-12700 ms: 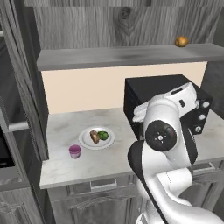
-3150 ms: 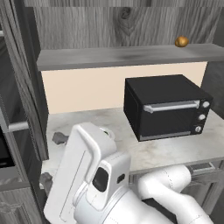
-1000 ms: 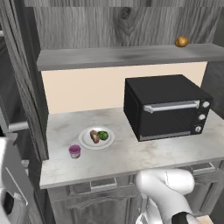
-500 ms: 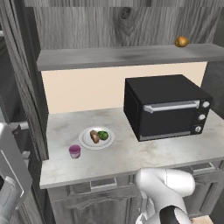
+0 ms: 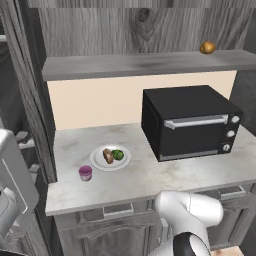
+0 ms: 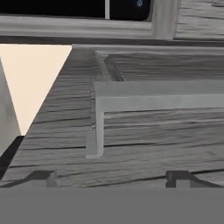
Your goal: Pick the avocado and bread from the counter and place them on the plate. Then pick the jam from the cabinet and place it next to the plate. Lastly close the cabinet door.
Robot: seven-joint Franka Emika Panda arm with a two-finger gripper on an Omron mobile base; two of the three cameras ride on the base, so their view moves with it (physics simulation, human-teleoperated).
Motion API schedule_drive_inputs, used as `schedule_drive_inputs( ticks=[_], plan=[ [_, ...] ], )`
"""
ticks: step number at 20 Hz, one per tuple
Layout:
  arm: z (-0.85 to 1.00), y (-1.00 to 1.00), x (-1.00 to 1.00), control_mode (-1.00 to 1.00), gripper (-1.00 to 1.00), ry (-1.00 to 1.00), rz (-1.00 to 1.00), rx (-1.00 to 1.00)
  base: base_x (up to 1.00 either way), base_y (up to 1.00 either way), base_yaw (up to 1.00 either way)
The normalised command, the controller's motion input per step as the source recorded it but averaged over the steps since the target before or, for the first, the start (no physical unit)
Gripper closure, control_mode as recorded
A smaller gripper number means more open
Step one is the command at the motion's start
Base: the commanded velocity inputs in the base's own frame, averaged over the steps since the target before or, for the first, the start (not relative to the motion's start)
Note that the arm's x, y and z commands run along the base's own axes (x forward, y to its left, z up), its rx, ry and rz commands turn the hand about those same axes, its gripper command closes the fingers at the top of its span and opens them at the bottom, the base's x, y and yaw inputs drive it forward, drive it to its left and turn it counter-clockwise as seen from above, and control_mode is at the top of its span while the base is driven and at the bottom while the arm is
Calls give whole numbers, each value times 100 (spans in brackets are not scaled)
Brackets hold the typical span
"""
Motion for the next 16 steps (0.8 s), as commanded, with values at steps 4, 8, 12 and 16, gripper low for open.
schedule_drive_inputs(
  ticks=[4,8,12,16],
  plan=[
    [0,-28,27,-100,-100,0,-3,1,0,0,0],
    [0,-43,20,-100,-100,0,0,3,0,0,0],
    [0,-52,33,-100,-100,0,0,5,0,0,0],
    [0,-56,45,-100,-100,0,0,6,0,0,0]
  ],
)
